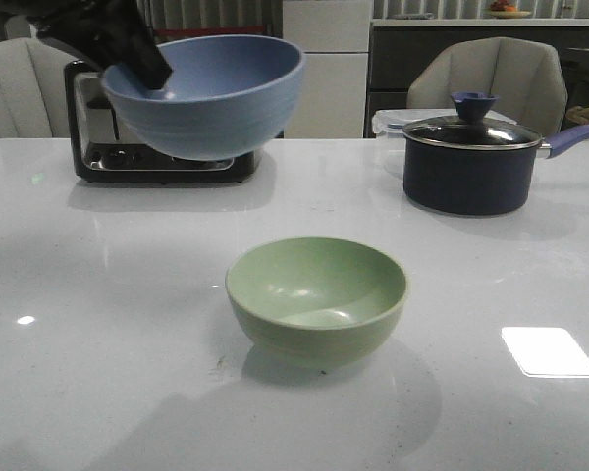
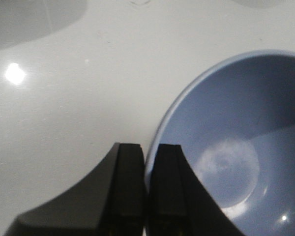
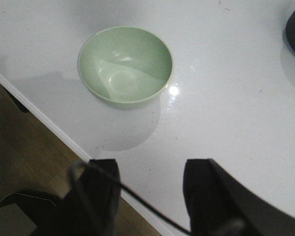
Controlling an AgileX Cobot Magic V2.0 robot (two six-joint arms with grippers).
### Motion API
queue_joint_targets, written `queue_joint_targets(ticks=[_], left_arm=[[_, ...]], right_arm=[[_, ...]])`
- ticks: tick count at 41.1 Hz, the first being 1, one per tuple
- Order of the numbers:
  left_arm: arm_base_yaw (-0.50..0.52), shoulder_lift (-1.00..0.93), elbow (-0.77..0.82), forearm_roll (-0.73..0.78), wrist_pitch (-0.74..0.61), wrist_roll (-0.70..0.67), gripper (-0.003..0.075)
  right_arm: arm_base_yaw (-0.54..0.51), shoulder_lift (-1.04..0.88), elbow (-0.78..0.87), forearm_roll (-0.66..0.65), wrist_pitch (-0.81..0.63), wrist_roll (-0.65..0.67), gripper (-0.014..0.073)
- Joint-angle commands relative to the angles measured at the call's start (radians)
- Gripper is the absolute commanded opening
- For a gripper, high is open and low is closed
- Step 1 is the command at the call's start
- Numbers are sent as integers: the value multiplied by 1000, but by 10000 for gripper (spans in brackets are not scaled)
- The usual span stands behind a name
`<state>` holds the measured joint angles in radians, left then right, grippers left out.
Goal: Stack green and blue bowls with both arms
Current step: 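Lift the blue bowl and lower it into the green bowl, then open the left gripper and withdraw it upward from the bowls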
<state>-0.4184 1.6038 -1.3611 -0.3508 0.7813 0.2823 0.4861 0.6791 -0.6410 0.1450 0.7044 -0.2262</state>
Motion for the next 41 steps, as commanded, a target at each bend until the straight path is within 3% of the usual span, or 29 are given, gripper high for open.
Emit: queue_joint_targets(ticks=[1,17,26,37,41], left_arm=[[-56,-17,-33,-36,-55,2,93],[-187,145,-33,-29,-98,2,93],[-180,207,-33,8,-184,2,93],[-180,241,-33,24,-161,2,94],[-180,247,-33,24,-161,2,154]], right_arm=[[-1,-4,-27,-4,-62,-12,425],[-1,-4,-27,-4,-62,-12,425],[-1,-4,-27,-4,-61,-12,425],[-1,-4,-27,-4,-61,-12,425],[-1,-4,-27,-4,-61,-12,425]])
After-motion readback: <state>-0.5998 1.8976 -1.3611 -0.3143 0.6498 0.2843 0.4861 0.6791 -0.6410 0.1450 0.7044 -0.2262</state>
